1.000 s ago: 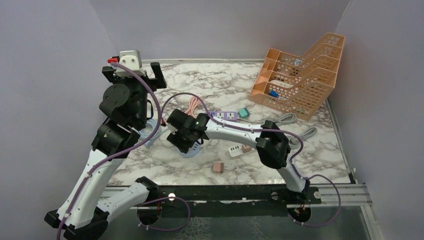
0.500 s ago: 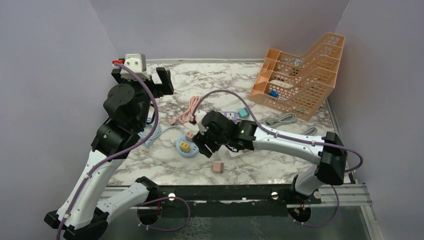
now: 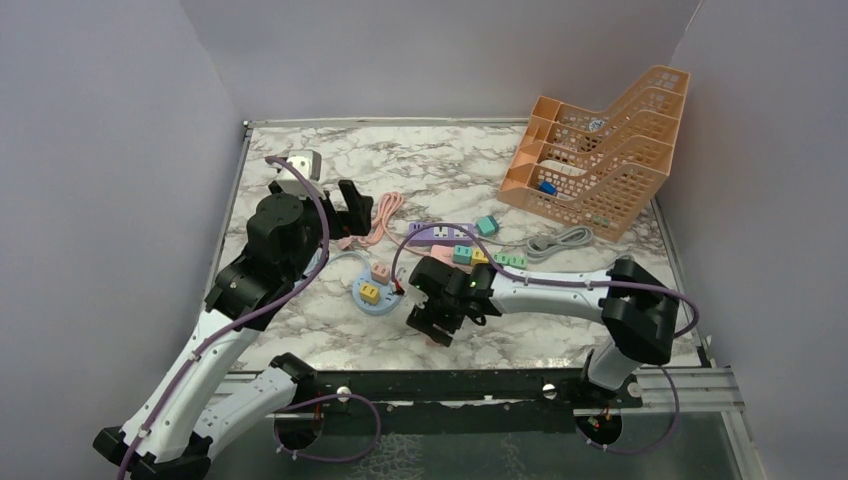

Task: Insert the plug

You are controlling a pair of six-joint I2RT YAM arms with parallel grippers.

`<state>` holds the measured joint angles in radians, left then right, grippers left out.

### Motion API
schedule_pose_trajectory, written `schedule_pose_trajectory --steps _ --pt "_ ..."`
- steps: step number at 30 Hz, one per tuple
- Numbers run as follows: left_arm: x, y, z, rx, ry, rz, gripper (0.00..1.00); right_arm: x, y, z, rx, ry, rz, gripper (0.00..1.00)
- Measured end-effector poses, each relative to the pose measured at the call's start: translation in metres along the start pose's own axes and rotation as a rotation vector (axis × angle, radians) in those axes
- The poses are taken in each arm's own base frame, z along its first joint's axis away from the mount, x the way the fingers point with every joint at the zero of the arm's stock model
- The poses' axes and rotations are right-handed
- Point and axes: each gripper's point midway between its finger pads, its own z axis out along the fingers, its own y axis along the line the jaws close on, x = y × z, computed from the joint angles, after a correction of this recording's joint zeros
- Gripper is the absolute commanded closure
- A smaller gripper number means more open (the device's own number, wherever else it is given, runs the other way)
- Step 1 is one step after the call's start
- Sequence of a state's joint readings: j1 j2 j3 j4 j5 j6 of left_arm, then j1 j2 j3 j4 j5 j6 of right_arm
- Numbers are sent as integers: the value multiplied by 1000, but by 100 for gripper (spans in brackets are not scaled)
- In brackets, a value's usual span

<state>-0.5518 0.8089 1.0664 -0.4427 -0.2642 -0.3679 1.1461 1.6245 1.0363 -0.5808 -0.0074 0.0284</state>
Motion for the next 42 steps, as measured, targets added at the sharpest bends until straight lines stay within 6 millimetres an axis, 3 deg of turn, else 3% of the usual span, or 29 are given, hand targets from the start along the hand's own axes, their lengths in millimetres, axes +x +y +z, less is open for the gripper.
schedule_pose_trajectory --steps 10,14,19,24,27,32,35,38,42 --pt "4 -4 -2 12 7 -74 1 -2 7 21 -63 37 -93 37" --pt "4 -4 -2 12 8 -90 1 -1 7 26 -63 46 -92 46" --pt "4 -5 -2 11 9 -102 1 -1 4 32 -39 46 -62 69" --pt "5 -5 -4 10 13 -121 1 -17 -5 29 39 -18 47 70" --pt "6 -6 -5 12 16 -134 1 -39 -11 10 88 -109 142 70" --pt "10 -13 -5 48 36 -153 4 -107 -28 -56 170 -385 327 70" --pt "20 -20 -5 90 72 -160 8 -138 -43 -98 221 -535 464 70" --pt "34 -28 -3 139 113 -164 11 -157 -58 -131 250 -641 596 70" --pt "57 -37 0 203 172 -168 15 -171 -79 -158 269 -720 753 70"
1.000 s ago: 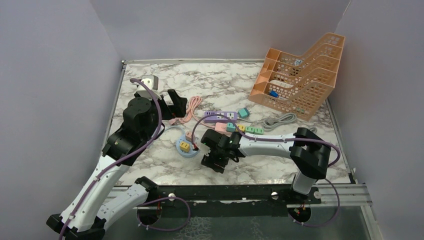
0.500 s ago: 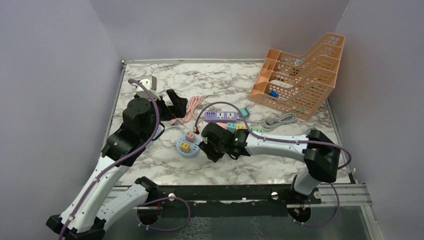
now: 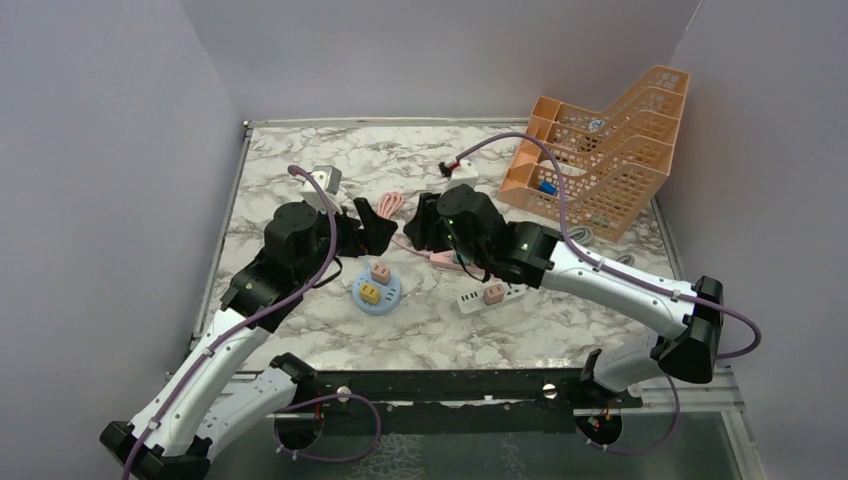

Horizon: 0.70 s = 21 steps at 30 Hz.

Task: Insert the plug

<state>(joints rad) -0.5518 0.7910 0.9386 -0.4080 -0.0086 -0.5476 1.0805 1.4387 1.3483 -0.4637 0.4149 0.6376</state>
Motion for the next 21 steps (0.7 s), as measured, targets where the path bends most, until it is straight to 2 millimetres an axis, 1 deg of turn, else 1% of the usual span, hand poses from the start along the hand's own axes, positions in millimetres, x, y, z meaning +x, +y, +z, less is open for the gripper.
schedule_pose_trajectory --steps 2,5,6,10,12,15,18,21 --pt "6 -4 3 32 15 -2 16 -12 -4 1 12 -19 70 70" --pt "17 -15 6 117 34 -3 18 -24 -11 2 19 -31 173 70" --pt "21 -21 8 163 42 -1 18 -26 -12 3 16 -29 211 70" --pt "33 -32 12 264 53 11 19 -33 -15 3 2 -22 315 70" --pt "31 -36 13 291 36 18 19 -32 -9 2 -17 -10 351 70" --pt "23 -42 18 328 -10 27 21 -30 -3 1 -42 11 397 69" --pt "14 -50 23 365 -57 35 27 -30 2 0 -61 23 429 68" --pt "9 -54 28 392 -82 38 35 -37 6 -2 -78 16 452 65"
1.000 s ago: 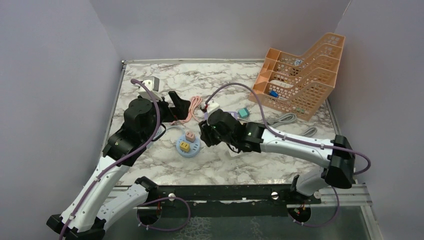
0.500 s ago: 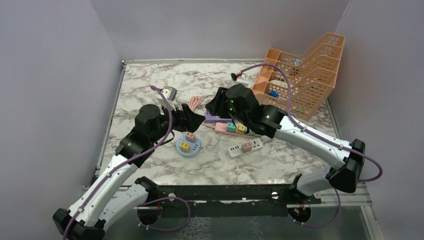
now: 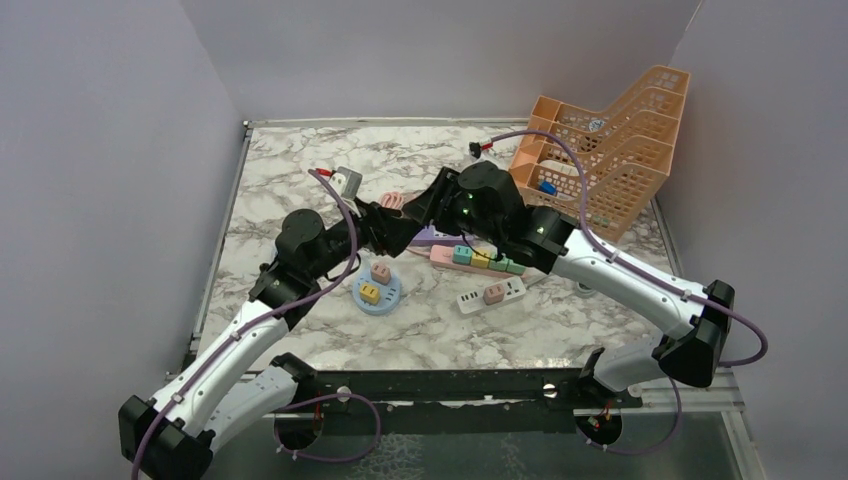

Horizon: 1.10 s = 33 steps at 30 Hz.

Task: Insert the plug

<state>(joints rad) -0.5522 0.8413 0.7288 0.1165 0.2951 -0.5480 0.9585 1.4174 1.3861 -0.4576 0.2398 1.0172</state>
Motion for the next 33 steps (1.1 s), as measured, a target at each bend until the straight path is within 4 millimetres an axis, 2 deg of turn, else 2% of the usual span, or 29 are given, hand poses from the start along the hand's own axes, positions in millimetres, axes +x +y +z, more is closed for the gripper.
schedule_pose_trajectory --steps 3,5,9,13,19,24,29,33 --pt "-4 -2 4 12 -18 -2 46 -4 8 -1 -26 -8 12 61" --pt "-7 -4 5 19 -30 -9 59 -4 12 -1 -41 -8 18 60" --pt "-12 -4 7 12 -57 -31 99 -8 18 -1 -68 -17 24 48" --pt "-14 3 8 -16 -86 -18 100 -9 21 -1 -89 -22 7 36" --pt "2 13 2 -19 -66 104 100 -7 19 -15 -146 -1 -64 31" --pt "3 -7 -8 109 -67 263 100 -17 23 -36 -199 0 -96 29" --pt "-1 -31 -17 244 -87 393 100 -11 20 -48 -204 41 -116 27" --pt "7 -42 -20 333 -59 449 100 -2 19 -51 -215 87 -128 35"
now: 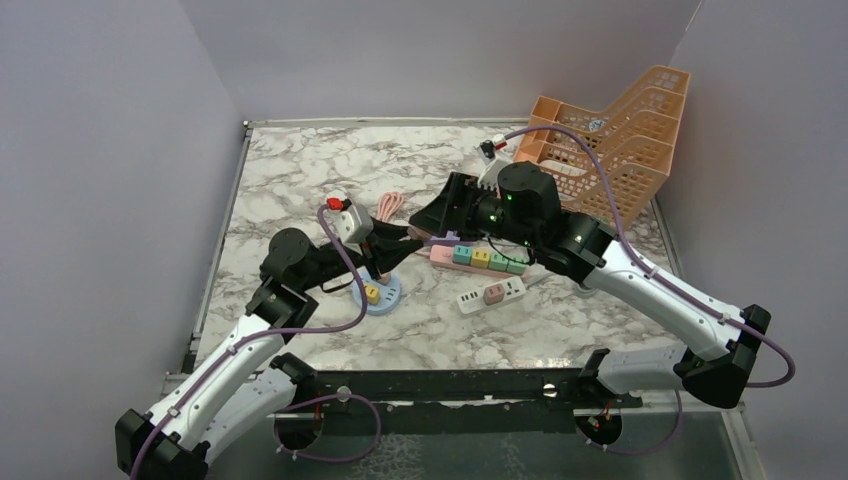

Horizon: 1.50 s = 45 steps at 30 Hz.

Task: Insert the plug

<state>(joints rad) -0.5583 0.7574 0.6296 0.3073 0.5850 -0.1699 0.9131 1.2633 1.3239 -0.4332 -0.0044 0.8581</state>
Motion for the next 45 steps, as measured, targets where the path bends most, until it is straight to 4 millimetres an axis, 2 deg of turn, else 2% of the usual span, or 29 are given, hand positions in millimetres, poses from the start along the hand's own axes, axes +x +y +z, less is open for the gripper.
schedule_pose_trajectory --steps 6,13,17,19,21,22,25,27,32,35,39,41,45 --pt "3 -14 0 95 14 49 100 13 3 -5 -27 73 -1 55" --pt "0 -22 -2 157 1 131 100 18 7 -14 -39 127 3 56" --pt "-5 -26 -3 190 -6 188 99 20 12 -23 -50 162 -9 75" --pt "-9 -27 -3 195 -9 210 77 18 16 -26 -61 169 -18 82" --pt "-13 -27 -3 192 -12 221 48 16 19 -28 -70 168 -29 86" --pt "-14 -26 -2 182 -13 221 39 15 20 -28 -72 167 -35 87" --pt "-11 -13 -1 97 4 171 22 15 18 -26 -68 167 -73 88" --pt "-7 0 -1 17 20 119 16 12 12 -24 -42 149 -107 89" --pt "20 37 -9 -227 93 -28 7 -8 -16 -3 109 64 -220 89" --pt "38 55 -20 -374 143 -145 1 -15 -47 21 247 31 -302 89" --pt "65 71 -36 -550 208 -306 1 -4 -98 57 425 66 -406 89" --pt "76 77 -43 -617 237 -350 1 7 -125 75 499 104 -444 89" --pt "94 84 -56 -712 291 -397 1 23 -166 101 587 157 -478 90"
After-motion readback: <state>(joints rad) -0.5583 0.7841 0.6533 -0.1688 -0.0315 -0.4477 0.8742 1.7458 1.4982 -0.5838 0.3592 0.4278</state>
